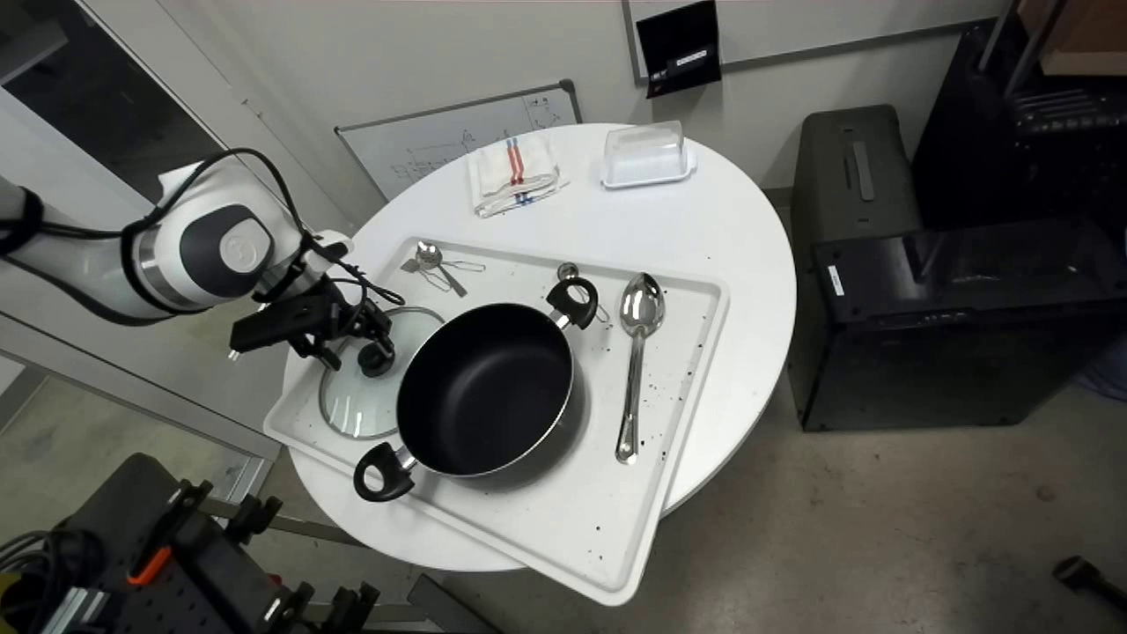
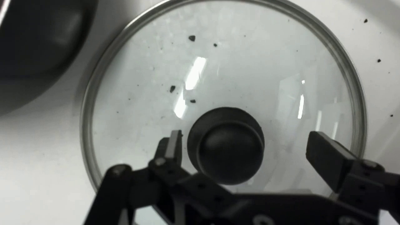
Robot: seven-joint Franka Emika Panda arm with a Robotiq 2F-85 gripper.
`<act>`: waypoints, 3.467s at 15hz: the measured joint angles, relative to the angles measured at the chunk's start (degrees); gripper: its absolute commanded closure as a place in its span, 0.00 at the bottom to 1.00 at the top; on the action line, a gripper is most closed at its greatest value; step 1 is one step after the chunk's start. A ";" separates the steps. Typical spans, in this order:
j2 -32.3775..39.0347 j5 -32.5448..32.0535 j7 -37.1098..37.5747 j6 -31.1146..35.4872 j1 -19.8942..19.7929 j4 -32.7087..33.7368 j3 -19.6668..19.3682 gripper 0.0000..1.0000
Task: Cover the pot
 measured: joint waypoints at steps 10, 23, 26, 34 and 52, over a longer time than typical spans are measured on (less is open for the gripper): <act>0.99 0.00 -0.04 1.07 0.74 1.53 -0.34 0.75; -5.78 0.00 -1.11 1.06 0.65 -2.06 -0.15 0.75; -10.12 0.00 -1.80 1.01 0.50 -4.74 0.46 0.75; -19.30 0.00 -1.84 -0.79 -0.29 -11.03 1.25 0.75; -24.84 7.28 -1.81 -2.05 -17.66 -16.66 -2.97 0.75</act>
